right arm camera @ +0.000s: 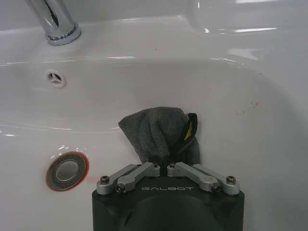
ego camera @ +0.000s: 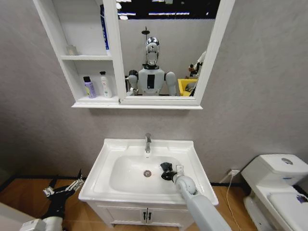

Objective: Move facial cleanser and shampoo from washbasin to cabinet, then wipe washbasin with towel.

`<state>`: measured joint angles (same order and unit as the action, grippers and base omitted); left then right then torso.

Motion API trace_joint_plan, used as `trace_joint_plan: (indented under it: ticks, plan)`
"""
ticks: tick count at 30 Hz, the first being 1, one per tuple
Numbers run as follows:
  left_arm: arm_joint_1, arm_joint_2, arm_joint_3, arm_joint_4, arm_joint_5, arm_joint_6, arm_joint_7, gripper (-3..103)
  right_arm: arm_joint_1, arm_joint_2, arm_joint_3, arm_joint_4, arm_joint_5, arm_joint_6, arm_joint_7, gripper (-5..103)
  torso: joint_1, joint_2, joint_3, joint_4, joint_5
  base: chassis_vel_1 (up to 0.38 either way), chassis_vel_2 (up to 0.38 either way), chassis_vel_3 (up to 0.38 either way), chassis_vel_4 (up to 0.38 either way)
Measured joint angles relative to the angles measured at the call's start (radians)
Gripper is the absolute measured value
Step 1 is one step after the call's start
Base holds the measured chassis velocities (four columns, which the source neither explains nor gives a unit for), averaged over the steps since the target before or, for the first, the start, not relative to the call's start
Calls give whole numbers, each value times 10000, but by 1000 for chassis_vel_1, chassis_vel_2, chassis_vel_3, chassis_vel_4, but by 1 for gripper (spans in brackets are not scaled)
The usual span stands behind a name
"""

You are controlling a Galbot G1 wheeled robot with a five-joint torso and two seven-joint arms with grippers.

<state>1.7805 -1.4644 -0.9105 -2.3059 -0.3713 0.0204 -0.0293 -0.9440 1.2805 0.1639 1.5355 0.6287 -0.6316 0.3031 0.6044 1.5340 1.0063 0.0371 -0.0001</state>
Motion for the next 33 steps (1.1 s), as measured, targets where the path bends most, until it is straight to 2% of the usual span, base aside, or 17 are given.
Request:
trace_joint_plan:
  ticks: [12,22,33]
  plan:
    - [0,0,0,0,1,0,0,100,393,359,-404,-549,-134,101,-652,2,0,0,0,2,0,0,0,0,0]
    - [0,0,0,0,0,0,0,100,785,783,-637,-1142,-417,105,-1674,2,0,0,-1,1,0,0,0,0,0]
    - [0,0,0,0,1,0,-1,100,1330,1205,-1256,-1708,-508,234,-2038,2,0,-1,-1,2,0,0,0,0,0]
